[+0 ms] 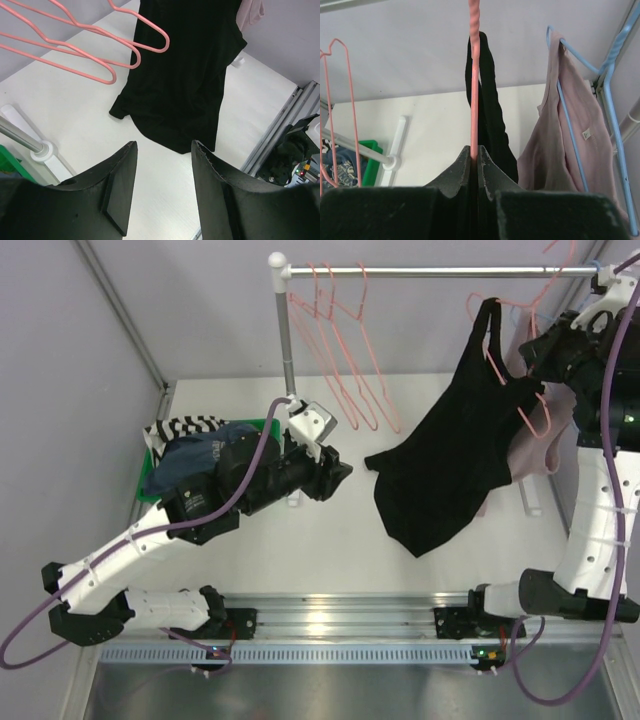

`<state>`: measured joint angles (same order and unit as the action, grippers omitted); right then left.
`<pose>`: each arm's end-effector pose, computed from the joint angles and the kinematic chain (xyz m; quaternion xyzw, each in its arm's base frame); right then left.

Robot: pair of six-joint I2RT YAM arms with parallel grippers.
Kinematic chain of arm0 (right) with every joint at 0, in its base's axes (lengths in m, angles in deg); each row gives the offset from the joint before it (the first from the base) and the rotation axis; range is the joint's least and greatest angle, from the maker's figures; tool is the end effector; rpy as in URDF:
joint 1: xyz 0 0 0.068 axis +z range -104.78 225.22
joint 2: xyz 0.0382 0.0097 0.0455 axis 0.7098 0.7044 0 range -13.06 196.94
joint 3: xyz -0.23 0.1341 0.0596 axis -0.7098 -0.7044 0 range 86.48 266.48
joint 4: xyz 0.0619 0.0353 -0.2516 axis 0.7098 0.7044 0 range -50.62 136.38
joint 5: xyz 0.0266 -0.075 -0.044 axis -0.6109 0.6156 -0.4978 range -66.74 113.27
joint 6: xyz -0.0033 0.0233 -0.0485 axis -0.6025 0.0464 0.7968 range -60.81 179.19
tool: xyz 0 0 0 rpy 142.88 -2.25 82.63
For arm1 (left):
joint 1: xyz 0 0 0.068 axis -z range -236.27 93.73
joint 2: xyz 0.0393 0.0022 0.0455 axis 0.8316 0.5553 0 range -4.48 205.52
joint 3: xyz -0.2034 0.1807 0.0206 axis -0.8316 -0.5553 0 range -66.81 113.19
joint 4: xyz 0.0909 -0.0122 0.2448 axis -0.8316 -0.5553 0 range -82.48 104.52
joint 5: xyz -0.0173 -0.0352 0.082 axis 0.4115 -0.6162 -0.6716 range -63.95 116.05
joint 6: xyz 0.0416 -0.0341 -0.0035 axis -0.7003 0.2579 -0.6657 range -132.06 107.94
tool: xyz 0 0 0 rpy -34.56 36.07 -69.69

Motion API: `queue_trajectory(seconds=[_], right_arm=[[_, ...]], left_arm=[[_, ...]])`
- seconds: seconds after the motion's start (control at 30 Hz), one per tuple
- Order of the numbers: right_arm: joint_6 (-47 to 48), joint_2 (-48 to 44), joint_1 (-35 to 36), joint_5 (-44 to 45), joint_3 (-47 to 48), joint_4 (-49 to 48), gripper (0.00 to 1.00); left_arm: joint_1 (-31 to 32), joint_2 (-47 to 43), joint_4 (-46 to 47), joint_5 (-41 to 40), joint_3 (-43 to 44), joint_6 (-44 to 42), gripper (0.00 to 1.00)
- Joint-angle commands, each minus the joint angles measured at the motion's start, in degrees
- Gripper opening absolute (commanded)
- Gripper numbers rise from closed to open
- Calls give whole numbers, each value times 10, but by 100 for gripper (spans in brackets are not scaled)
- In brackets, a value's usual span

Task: Place the tank top on the hanger

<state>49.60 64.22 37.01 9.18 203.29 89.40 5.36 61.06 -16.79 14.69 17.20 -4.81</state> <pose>0.2183 -0.0227 0.5535 0.0405 0.7659 0.1019 0.6336 0.1155 -0.1991 0.4642 0.3005 0.7201 -0.2871 0.5556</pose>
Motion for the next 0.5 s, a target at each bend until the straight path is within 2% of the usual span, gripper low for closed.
queue_trajectory(seconds=[0.0, 0.47], right_arm=[[0, 8, -10, -15, 16, -18, 0], [8, 2, -10, 5, -48, -18, 0]], left_arm=[[0, -1, 20, 3, 13, -13, 52], [0, -1, 13, 21, 8, -9, 52]])
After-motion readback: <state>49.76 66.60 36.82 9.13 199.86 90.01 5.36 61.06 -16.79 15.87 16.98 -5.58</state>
